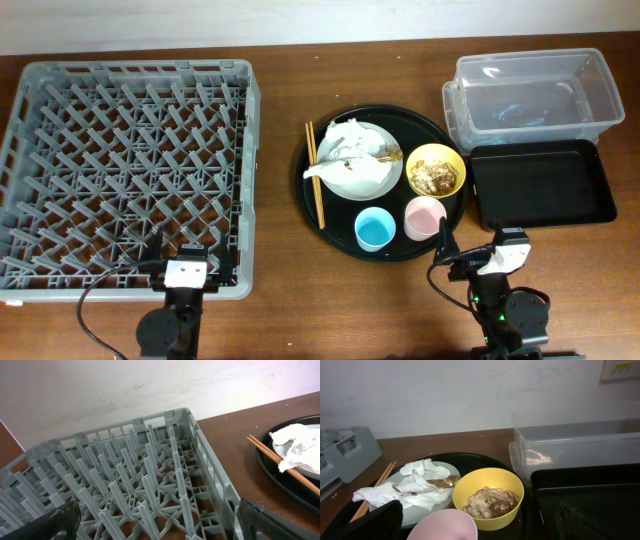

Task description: Sort waste into correct bins and load items into the dishwasher rack

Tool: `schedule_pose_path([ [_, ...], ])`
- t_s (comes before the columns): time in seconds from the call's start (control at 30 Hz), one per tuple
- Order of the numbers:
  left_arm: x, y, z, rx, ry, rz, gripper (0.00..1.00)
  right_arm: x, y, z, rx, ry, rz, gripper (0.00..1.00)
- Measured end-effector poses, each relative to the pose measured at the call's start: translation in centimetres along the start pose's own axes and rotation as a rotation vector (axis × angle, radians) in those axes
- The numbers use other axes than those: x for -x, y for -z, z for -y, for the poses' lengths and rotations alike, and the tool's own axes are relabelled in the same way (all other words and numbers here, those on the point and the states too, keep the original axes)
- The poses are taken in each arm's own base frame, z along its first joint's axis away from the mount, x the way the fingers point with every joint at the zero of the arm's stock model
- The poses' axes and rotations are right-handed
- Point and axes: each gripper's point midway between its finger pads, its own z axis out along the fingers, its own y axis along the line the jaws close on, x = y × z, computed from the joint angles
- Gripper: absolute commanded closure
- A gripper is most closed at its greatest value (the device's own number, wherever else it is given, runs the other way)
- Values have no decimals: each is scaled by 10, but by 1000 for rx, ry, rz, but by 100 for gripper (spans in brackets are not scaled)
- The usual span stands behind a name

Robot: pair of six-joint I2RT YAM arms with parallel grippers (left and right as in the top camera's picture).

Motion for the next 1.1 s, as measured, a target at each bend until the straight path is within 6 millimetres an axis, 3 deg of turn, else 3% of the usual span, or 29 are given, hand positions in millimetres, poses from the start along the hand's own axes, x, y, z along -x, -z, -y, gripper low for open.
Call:
schedule_pose_path([
  [0.53, 4, 0, 0, -2, 18, 18, 1, 0, 0, 0, 0, 0, 1, 2],
  [0.73, 8, 1, 14, -86, 55, 36, 1, 2, 0, 0, 1, 0, 6, 2],
  [1.1, 26, 0, 20, -157, 77, -24, 1, 40, 11, -8, 23, 4, 57, 2],
])
